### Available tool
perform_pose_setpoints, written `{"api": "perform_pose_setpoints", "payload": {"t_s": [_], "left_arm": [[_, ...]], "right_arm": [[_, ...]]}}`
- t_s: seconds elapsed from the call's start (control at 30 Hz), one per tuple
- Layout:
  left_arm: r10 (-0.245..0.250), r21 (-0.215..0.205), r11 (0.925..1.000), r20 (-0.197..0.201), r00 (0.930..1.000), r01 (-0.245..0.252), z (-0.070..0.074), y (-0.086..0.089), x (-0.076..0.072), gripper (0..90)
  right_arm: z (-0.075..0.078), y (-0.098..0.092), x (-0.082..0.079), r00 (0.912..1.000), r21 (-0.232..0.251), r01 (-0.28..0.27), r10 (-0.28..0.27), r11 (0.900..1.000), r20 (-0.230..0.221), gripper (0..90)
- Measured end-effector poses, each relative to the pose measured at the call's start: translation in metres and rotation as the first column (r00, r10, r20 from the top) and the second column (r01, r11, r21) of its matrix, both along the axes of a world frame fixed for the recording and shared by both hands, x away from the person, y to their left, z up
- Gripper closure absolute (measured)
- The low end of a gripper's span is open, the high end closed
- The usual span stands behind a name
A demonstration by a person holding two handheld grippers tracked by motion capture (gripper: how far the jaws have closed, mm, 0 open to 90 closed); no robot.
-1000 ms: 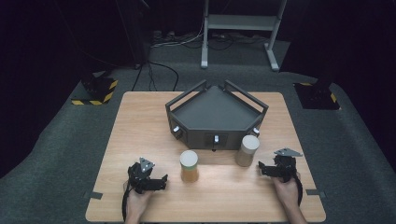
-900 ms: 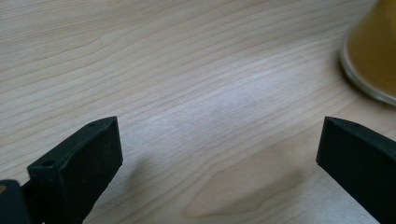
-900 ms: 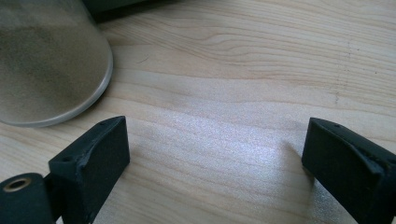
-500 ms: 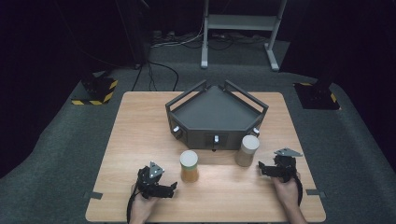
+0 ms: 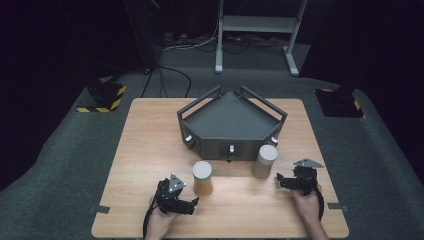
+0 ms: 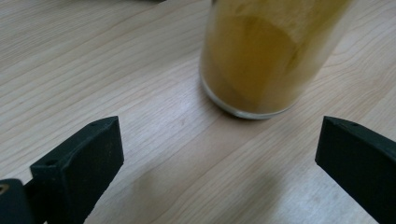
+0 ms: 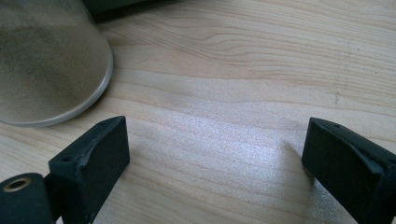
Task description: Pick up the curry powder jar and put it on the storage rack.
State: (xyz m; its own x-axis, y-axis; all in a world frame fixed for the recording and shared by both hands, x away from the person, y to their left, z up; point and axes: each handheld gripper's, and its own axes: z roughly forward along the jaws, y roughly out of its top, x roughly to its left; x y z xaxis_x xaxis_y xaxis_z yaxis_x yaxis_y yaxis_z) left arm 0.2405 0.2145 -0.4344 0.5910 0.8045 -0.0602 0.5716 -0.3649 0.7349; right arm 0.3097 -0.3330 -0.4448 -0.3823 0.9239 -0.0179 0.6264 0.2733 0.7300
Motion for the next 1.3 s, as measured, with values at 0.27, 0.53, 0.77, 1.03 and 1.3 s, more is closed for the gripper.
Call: {"api": "perform_pose_setpoints", "payload": {"t_s": [0.27,0.53,0.77,1.03,1.3], "left_arm": [[-0.027,-0.014,0.9995,0.009,0.9996,0.027,0.001,-0.008,0.005,1.4],[-0.036,-0.032,0.9988,0.032,0.9988,0.037,0.001,-0.016,0.009,2.5],[-0.029,-0.042,0.9986,0.068,0.9973,0.032,0.002,-0.023,0.008,4.7],[-0.022,-0.068,0.9972,0.101,0.9947,0.029,0.004,-0.028,0.01,9.0],[-0.01,-0.111,0.9936,0.111,0.9938,0.023,0.004,-0.031,0.014,13.3]], "right_arm": [[0.0,0.0,0.0,1.0,0.0,0.0,0.0,1.0,0.0,7.2],[0.0,0.0,0.0,1.0,0.0,0.0,0.0,1.0,0.0,7.2],[0.0,0.0,0.0,1.0,0.0,0.0,0.0,1.0,0.0,7.2],[0.0,0.0,0.0,1.0,0.0,0.0,0.0,1.0,0.0,7.2],[0.0,0.0,0.0,1.0,-0.001,0.0,0.0,1.0,0.0,7.2]]}}
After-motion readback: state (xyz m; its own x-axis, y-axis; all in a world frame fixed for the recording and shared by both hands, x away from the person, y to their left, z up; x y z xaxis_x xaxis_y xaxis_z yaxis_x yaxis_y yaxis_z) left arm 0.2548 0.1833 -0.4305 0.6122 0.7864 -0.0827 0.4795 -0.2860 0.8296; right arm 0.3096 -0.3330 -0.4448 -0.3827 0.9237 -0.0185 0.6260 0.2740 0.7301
